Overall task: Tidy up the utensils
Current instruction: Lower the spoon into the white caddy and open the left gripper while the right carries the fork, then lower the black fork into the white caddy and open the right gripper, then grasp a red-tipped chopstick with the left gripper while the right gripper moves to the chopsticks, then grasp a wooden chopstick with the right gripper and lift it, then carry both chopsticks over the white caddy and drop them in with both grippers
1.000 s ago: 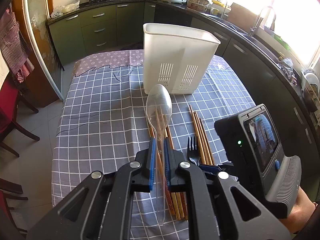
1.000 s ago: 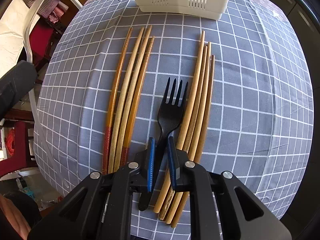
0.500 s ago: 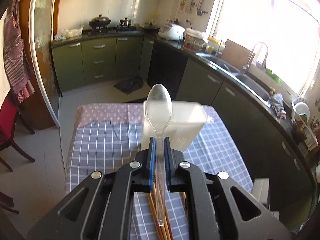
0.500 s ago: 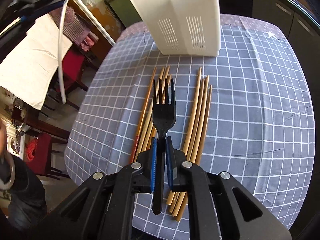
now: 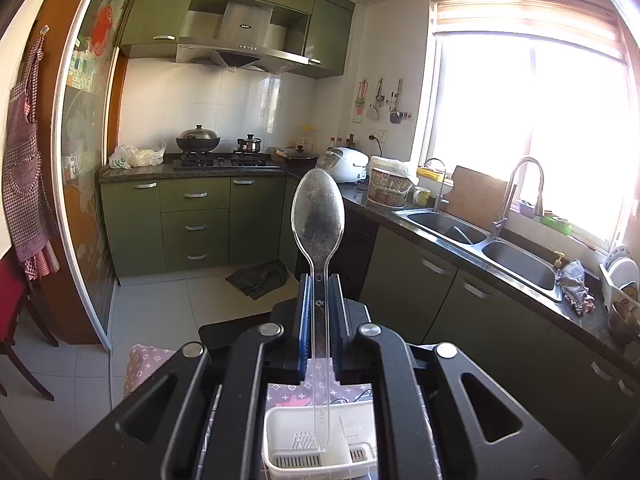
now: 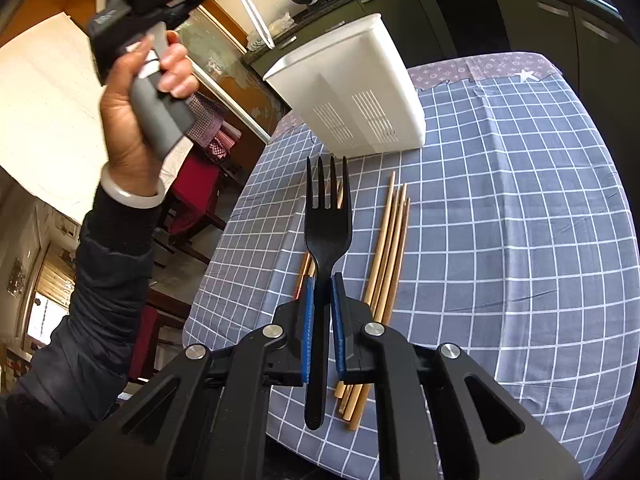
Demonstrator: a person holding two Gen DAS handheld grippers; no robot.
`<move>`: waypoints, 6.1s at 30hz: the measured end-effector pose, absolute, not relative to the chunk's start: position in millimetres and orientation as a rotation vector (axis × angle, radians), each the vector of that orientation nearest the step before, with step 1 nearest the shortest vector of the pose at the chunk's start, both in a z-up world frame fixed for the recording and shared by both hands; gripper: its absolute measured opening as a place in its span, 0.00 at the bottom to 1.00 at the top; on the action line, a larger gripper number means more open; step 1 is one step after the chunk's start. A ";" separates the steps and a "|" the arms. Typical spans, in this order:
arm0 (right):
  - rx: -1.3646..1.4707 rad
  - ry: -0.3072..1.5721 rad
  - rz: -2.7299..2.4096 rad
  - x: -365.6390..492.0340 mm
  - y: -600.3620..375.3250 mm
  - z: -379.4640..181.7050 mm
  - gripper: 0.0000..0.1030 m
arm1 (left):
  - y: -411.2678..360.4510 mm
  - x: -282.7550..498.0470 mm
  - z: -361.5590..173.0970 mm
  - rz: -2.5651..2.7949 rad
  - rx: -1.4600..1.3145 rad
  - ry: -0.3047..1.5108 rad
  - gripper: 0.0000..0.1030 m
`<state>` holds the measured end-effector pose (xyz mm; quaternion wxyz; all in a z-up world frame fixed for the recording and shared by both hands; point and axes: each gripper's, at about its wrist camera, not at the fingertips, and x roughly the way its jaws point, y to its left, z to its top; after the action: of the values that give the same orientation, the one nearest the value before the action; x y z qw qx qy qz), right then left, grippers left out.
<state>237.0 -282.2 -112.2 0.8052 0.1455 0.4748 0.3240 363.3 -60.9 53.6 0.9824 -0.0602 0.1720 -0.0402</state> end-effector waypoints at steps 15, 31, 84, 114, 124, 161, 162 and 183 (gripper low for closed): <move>0.269 0.703 0.677 275.5 -283.7 -6.7 0.10 | -62.6 377.3 -24.4 -0.078 -0.052 0.503 0.08; 0.260 0.460 0.466 402.3 -244.1 39.9 0.09 | -30.1 318.2 -8.2 -0.115 -0.066 0.513 0.28; 0.013 0.937 0.436 319.8 -276.7 -125.0 0.18 | -54.6 304.9 -173.5 -0.037 -0.052 1.374 0.14; -0.068 1.346 0.450 336.1 -216.6 -195.0 0.15 | -30.2 256.8 -99.1 -0.041 -0.011 1.048 0.06; -0.108 1.362 0.410 333.6 -205.1 -201.3 0.14 | -24.4 249.5 -92.5 -0.064 -0.006 1.012 0.06; -0.005 0.859 0.498 227.2 -287.8 -53.8 0.06 | -28.2 208.2 -37.0 -0.092 0.023 0.861 0.06; -0.010 0.854 0.496 225.4 -287.9 -53.2 0.06 | -29.2 207.4 -36.1 -0.094 0.027 0.858 0.06; -0.006 0.830 0.513 227.6 -287.9 -40.8 0.06 | -43.2 210.3 -25.1 -0.120 0.059 0.850 0.06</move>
<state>227.6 -287.9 -40.8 0.8834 -0.0027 0.3987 0.2463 210.3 -43.2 -25.1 0.9089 0.0285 0.4119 -0.0583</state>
